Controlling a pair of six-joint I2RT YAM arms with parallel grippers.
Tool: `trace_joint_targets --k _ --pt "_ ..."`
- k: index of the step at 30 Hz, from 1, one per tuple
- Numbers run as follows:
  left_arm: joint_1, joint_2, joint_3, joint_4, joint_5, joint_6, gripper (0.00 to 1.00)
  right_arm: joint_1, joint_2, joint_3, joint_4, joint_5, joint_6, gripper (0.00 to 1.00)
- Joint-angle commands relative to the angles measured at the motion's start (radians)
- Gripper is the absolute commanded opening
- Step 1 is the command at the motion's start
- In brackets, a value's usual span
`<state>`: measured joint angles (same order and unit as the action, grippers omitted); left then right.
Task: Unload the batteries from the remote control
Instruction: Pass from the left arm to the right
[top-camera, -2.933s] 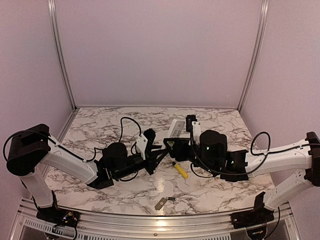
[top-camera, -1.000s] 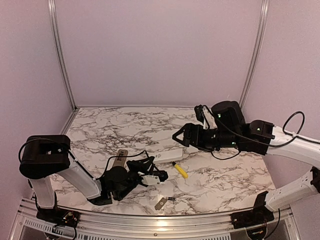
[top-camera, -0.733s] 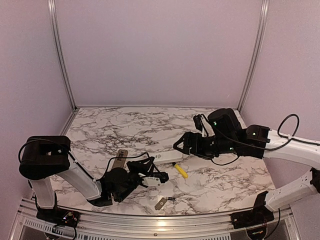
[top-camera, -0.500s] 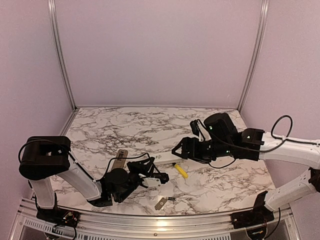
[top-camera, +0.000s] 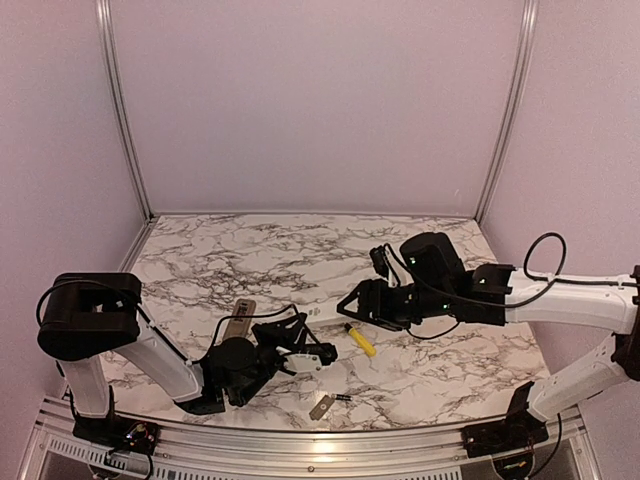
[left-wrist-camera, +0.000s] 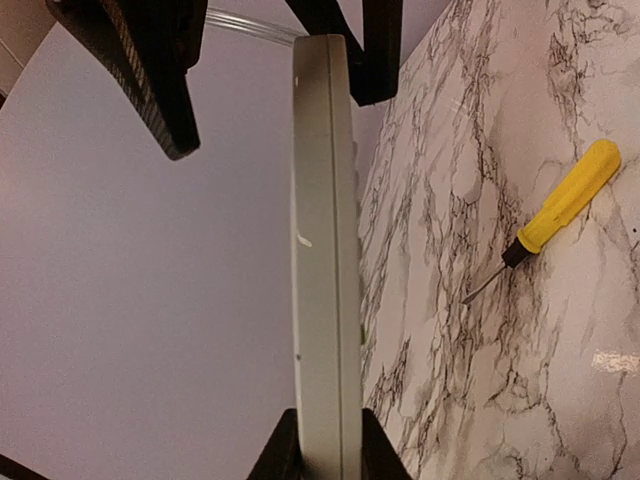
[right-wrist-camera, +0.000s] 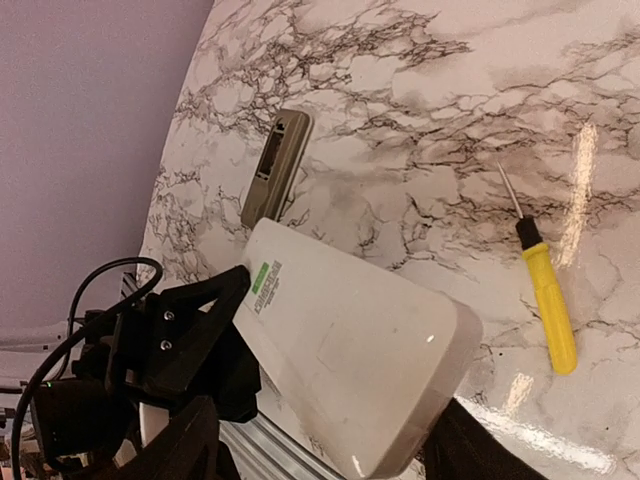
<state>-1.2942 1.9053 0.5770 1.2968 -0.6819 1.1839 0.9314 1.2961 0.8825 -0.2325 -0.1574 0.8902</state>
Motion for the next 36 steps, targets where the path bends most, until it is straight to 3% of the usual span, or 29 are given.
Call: trace_joint_targets --k 1,4,12,18,23,26,32,36 --pt "-0.014 -0.018 0.021 0.315 -0.005 -0.019 0.0 -0.015 0.004 -0.018 0.096 -0.036 0.014 0.61" --pt "-0.016 -0.016 0.021 0.315 -0.005 -0.021 0.0 -0.024 0.01 -0.026 0.112 -0.044 0.015 0.55" --pt "-0.022 -0.007 0.019 0.331 -0.005 -0.024 0.0 -0.031 0.012 -0.025 0.145 -0.038 0.013 0.51" --pt "-0.032 -0.003 0.019 0.347 -0.008 -0.017 0.0 -0.04 0.041 -0.03 0.2 -0.066 0.016 0.67" --pt "-0.037 -0.002 0.016 0.367 -0.014 -0.007 0.0 -0.045 0.068 -0.015 0.2 -0.072 0.007 0.65" --pt "-0.04 -0.001 0.014 0.372 -0.016 -0.002 0.0 -0.056 0.07 -0.02 0.211 -0.077 0.01 0.55" --pt "-0.042 0.03 0.023 0.389 -0.024 0.021 0.0 -0.058 0.062 -0.023 0.21 -0.076 0.006 0.22" --pt "-0.043 0.058 0.031 0.418 -0.04 0.053 0.0 -0.059 0.058 -0.022 0.206 -0.084 0.003 0.14"
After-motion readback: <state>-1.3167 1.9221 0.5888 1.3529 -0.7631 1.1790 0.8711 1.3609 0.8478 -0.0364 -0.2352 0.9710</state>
